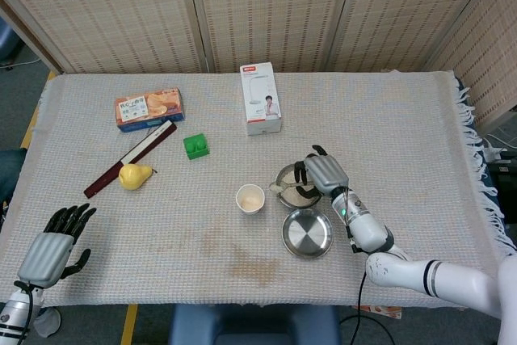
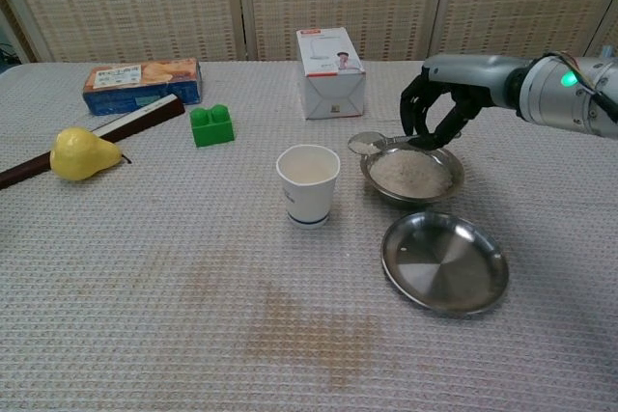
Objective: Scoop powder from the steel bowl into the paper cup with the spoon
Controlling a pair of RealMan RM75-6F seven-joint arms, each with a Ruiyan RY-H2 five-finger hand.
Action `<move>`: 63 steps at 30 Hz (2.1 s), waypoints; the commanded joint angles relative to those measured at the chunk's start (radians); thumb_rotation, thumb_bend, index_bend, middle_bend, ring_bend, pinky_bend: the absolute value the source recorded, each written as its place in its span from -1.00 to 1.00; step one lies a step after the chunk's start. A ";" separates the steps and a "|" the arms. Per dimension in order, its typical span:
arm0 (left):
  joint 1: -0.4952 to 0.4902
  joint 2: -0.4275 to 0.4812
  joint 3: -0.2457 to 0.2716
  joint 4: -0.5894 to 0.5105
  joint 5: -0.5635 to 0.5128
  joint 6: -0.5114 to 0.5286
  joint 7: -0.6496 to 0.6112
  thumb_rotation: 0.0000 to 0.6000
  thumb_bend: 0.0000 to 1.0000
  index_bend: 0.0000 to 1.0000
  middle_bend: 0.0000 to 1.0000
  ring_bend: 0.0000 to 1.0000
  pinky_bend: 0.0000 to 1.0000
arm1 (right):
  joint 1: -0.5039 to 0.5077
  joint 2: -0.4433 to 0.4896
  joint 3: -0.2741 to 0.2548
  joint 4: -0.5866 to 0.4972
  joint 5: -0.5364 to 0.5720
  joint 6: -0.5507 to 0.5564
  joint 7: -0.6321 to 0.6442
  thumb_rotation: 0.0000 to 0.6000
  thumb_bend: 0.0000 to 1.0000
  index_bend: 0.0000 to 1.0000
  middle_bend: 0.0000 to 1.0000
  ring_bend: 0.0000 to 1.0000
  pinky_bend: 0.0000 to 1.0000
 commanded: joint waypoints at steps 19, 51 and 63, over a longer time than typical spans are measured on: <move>0.001 0.009 0.003 0.003 0.012 0.006 -0.028 1.00 -0.16 -1.00 -1.00 -1.00 -0.85 | 0.138 -0.047 -0.033 -0.047 0.117 0.061 -0.102 1.00 -0.31 0.91 0.20 -0.50 -0.94; -0.001 0.016 0.013 -0.001 0.032 0.007 -0.049 1.00 -0.16 -1.00 -1.00 -1.00 -0.85 | 0.197 -0.145 -0.214 -0.034 -0.180 0.366 -0.640 1.00 -0.31 0.92 0.22 -0.50 -0.93; -0.002 0.018 0.014 -0.002 0.034 0.007 -0.055 1.00 -0.16 -1.00 -1.00 -1.00 -0.85 | 0.187 -0.178 -0.303 0.135 -0.530 0.461 -0.792 1.00 -0.31 0.93 0.22 -0.48 -0.92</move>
